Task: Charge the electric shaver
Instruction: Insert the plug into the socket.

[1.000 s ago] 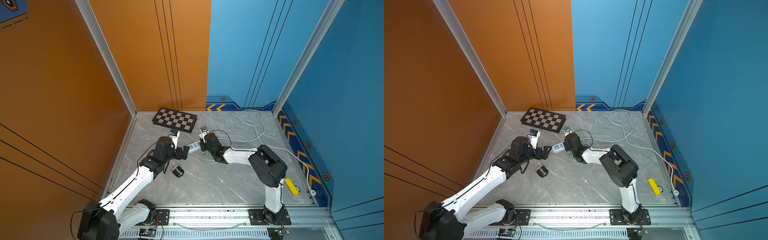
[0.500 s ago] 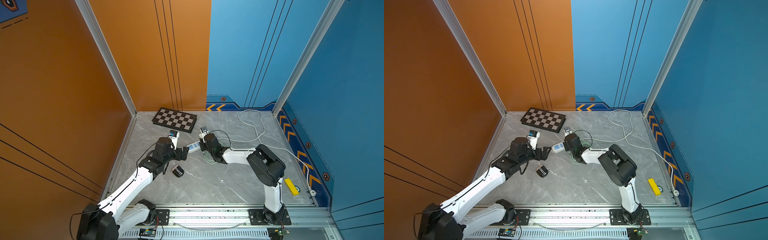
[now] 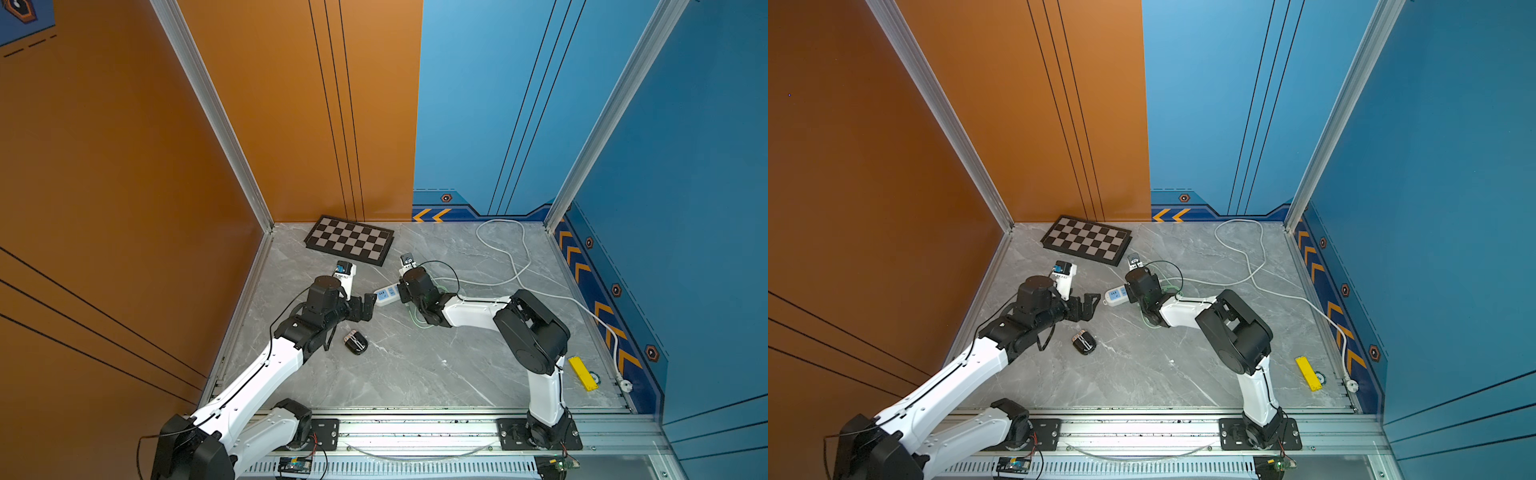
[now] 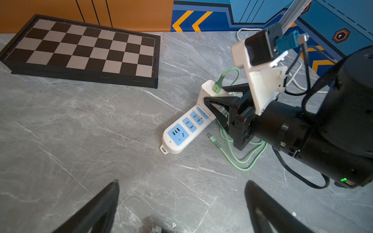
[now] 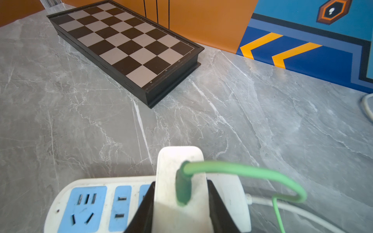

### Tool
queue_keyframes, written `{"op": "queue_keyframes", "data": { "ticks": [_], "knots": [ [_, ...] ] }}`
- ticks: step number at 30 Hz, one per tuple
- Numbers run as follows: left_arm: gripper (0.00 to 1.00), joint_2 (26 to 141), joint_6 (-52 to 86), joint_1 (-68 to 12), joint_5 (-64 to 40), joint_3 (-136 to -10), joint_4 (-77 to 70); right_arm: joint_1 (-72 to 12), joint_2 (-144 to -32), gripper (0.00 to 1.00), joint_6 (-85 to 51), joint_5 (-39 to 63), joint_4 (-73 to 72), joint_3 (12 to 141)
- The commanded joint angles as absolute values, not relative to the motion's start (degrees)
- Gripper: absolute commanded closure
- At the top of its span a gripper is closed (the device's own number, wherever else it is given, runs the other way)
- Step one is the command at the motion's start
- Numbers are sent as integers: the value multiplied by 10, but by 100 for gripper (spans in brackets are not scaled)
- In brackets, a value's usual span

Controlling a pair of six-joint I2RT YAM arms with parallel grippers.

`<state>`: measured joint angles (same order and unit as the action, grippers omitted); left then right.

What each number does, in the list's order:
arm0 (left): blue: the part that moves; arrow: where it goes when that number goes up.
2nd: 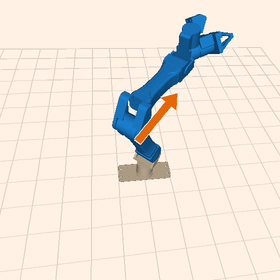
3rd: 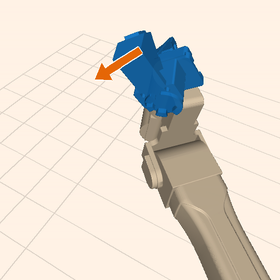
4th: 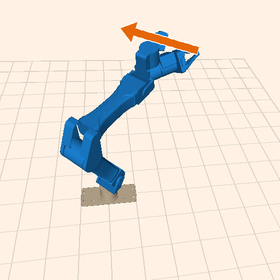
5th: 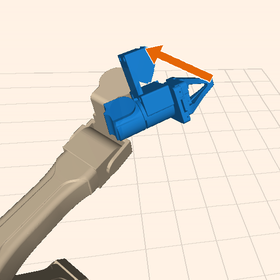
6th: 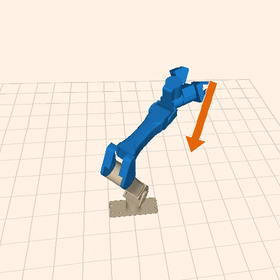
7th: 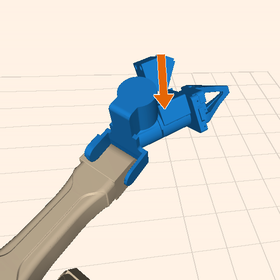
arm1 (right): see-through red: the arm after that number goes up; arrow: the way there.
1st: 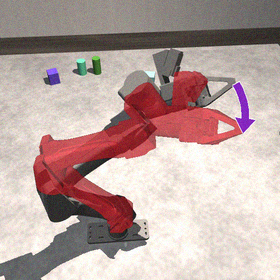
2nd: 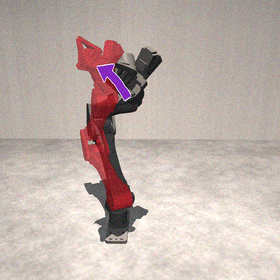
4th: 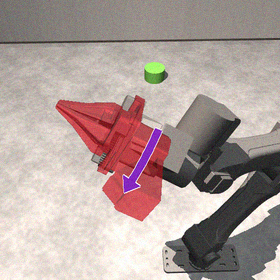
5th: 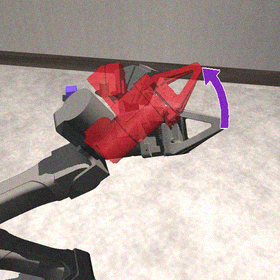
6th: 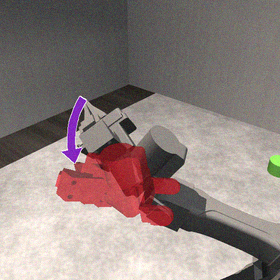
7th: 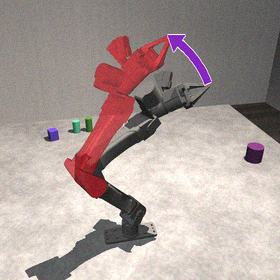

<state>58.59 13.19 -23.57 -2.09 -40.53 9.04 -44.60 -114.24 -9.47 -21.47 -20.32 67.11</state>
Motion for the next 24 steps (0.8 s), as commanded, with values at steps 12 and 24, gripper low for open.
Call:
{"op": "queue_keyframes", "data": {
  "ticks": [12, 24],
  "knots": [
    [2, 557, 157, -220, 17, -392, 102, -484, -1169, 100, -166, -305, -158, 635],
    [2, 529, 176, -210, 35, -375, 103, -495, -1206, 100, -204, -323, -135, 636]
  ]
}}
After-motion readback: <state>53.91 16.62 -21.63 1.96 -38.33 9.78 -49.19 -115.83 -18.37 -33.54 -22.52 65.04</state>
